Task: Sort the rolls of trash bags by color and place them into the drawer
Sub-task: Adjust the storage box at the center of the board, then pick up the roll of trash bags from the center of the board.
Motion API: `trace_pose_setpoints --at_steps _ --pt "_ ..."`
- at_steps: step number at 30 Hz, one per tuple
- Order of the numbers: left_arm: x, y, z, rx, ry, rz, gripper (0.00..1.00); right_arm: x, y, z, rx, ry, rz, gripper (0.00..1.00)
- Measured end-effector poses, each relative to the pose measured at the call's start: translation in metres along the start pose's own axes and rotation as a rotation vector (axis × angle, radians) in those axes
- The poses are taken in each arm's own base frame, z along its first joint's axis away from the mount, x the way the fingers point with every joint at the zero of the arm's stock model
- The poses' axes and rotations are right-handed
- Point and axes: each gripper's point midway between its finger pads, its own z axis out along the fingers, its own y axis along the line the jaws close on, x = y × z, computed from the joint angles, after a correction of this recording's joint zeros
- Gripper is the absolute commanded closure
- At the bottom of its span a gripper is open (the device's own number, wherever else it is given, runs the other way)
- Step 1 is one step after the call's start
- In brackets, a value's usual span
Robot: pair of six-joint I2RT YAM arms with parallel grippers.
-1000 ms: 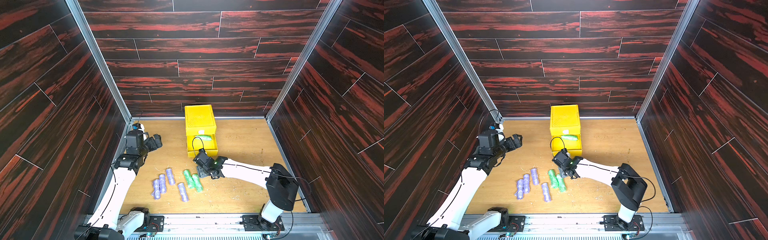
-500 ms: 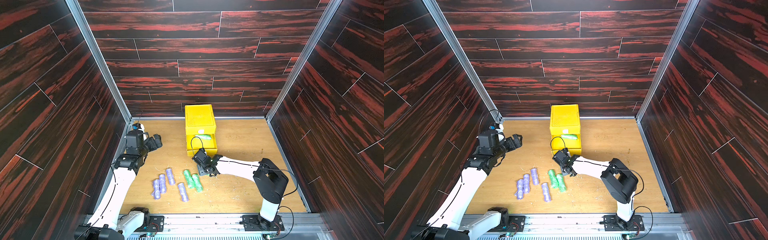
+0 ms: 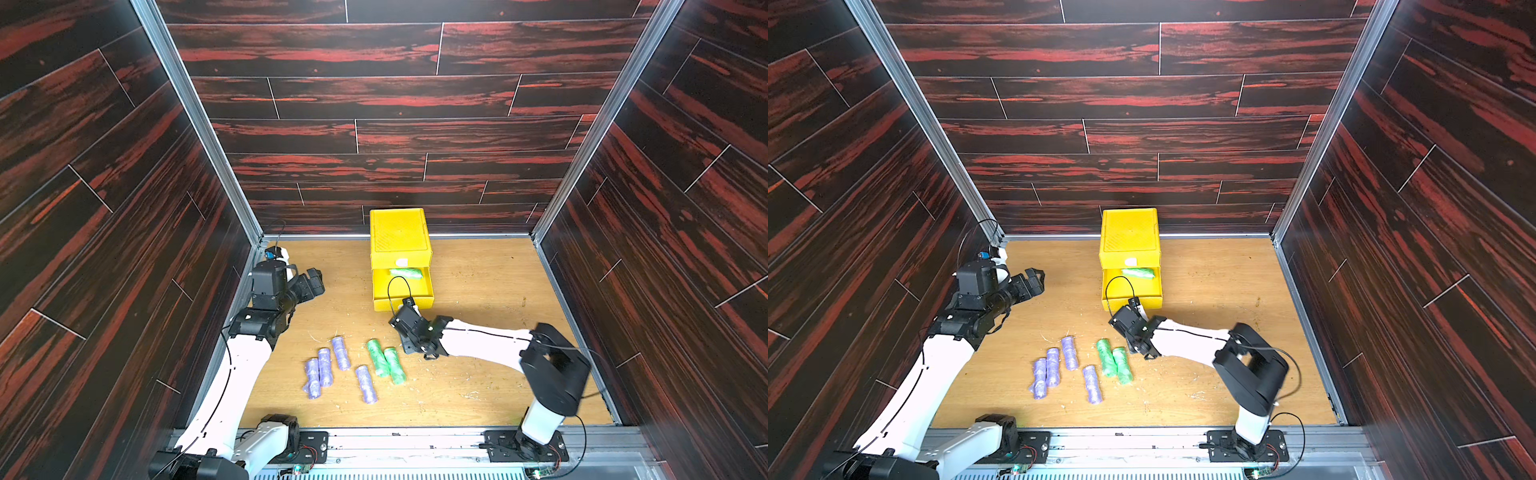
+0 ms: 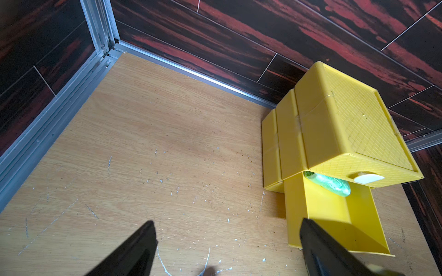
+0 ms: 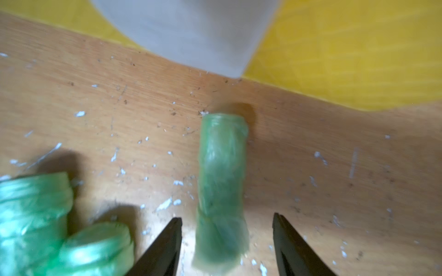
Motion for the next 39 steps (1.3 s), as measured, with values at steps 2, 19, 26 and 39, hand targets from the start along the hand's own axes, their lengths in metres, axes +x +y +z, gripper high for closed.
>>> trace_pose_setpoints --at_steps 2,19,26,39 --pt "0.0 0.0 0.0 0.0 0.0 -0.002 0.03 -0.003 0.0 -0.017 -0.023 -0.063 0.005 0.34" --pt "0.0 0.0 0.0 0.0 -0.001 -0.003 0.03 0.027 0.009 -0.006 -0.118 -0.065 0.154 0.32" --pt "0.0 0.0 0.0 0.0 -0.001 -0.003 0.03 0.029 0.009 0.008 -0.115 -0.05 0.19 0.27" --pt "-0.001 0.0 -0.001 -0.001 -0.002 -0.004 0.03 0.032 0.008 0.034 -0.08 -0.017 0.184 0.38"
